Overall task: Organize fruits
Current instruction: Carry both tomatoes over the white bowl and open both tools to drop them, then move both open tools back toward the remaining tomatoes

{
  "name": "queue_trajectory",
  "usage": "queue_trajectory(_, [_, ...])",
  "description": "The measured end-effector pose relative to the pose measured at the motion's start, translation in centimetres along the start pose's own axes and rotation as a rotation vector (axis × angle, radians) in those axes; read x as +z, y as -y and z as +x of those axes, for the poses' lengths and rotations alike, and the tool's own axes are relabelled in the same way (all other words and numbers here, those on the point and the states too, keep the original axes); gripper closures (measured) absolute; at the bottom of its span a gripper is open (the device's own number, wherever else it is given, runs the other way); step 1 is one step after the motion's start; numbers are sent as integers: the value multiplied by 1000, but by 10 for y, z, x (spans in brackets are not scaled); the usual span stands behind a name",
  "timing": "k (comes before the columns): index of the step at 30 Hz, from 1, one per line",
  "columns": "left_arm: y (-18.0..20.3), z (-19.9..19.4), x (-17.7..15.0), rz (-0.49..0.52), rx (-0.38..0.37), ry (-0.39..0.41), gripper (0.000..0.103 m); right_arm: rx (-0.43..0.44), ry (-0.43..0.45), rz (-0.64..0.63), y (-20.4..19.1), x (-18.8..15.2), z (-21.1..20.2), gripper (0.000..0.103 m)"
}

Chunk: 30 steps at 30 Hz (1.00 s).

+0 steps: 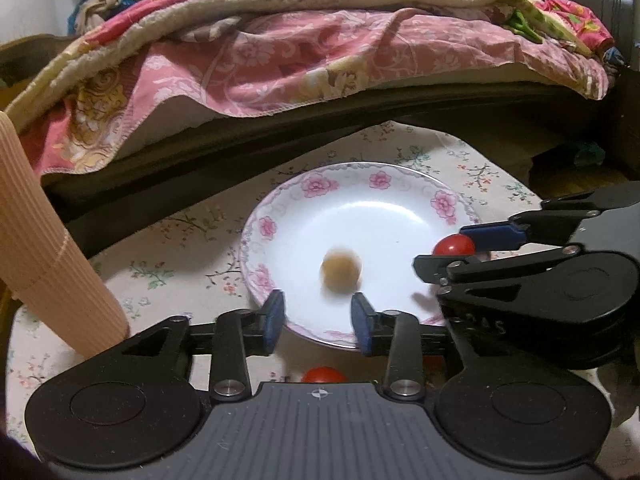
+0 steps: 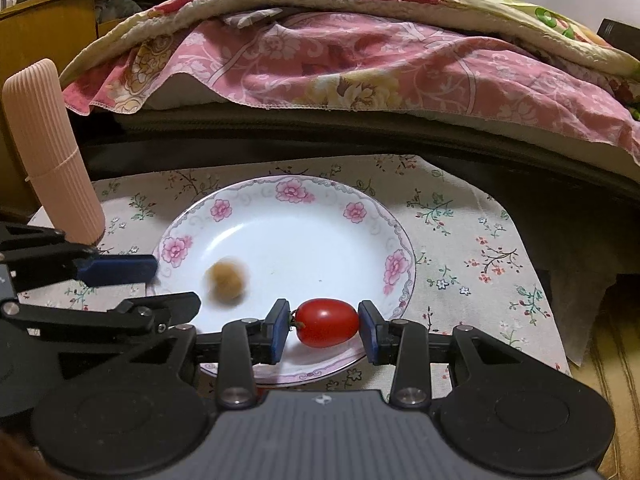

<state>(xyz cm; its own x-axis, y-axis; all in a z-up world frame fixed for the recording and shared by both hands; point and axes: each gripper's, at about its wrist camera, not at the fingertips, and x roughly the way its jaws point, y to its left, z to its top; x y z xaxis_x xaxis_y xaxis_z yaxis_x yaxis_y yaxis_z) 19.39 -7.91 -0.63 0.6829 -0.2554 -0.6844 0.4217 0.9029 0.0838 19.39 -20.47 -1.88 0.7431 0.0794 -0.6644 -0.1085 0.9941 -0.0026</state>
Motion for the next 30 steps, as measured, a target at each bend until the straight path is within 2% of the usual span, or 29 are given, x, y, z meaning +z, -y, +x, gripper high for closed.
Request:
queue_trajectory(13, [-6,-12,2,-12,24,9,43,11,34,14,-1,5,-14,62])
queue_trajectory(30, [10,-66,-3,35,42,31,40,27,78,56,-3,-9,-75,60])
